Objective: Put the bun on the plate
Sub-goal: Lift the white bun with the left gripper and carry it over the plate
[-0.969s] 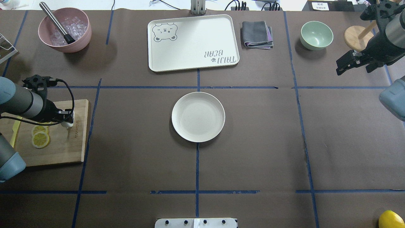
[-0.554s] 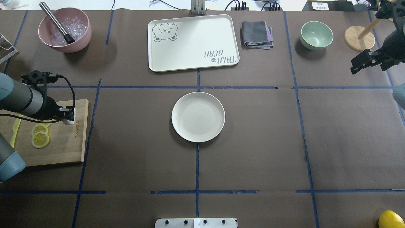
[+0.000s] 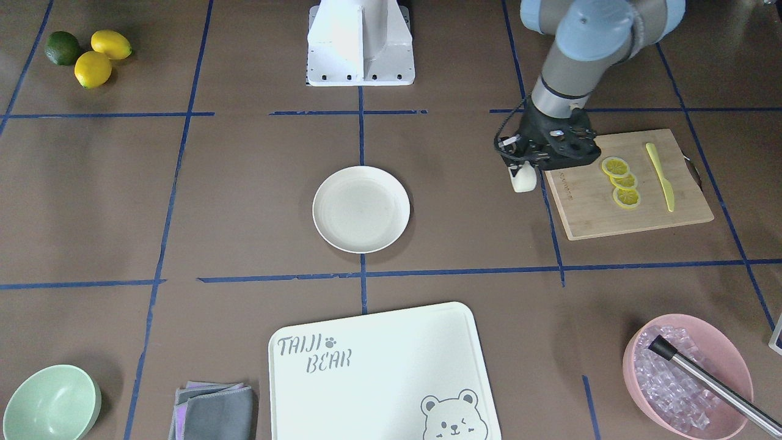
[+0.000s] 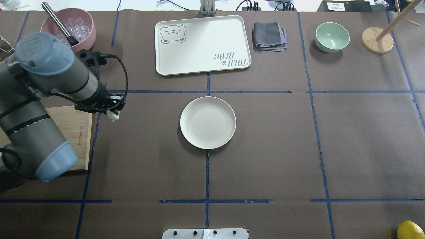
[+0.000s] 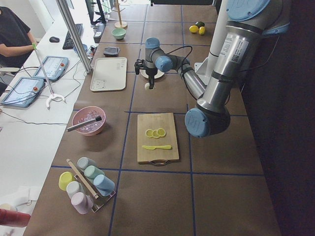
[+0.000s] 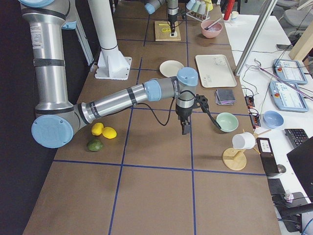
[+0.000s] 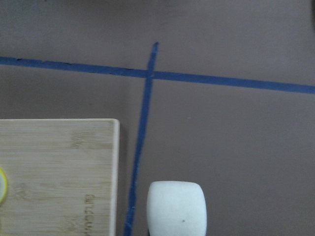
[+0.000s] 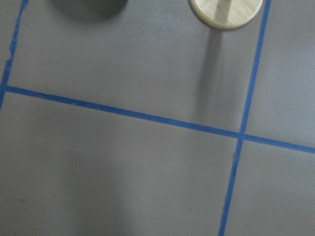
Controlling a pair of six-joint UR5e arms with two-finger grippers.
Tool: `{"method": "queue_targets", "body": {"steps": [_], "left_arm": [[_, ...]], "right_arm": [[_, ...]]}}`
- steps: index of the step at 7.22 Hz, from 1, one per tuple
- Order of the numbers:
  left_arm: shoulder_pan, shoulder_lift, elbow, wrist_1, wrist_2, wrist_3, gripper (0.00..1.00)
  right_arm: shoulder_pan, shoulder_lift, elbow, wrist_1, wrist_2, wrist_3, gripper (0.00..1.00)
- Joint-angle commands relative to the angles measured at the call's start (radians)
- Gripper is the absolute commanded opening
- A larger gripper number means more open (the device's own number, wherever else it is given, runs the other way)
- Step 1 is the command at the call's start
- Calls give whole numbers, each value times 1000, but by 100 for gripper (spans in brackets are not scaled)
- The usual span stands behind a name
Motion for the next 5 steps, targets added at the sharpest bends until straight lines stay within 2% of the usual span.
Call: {"method": "queue_targets", "body": {"steps": [1, 2, 3, 4, 5], "left_arm": [[109, -294, 215, 38, 84, -134, 30], [159, -405, 343, 16, 123, -182, 30], [172, -472, 443, -29, 126, -204, 30], [207, -473, 463, -59, 166, -213, 30], [218, -476, 505, -105, 181, -215, 30]], "right_arm": [[182, -35, -164, 3, 85, -279, 100], [201, -36, -203, 9, 84, -294, 100], [208, -58, -241, 91, 84, -285, 100], [208, -62, -282, 157, 84, -279, 100], [208, -59, -284, 161, 84, -268, 100]]}}
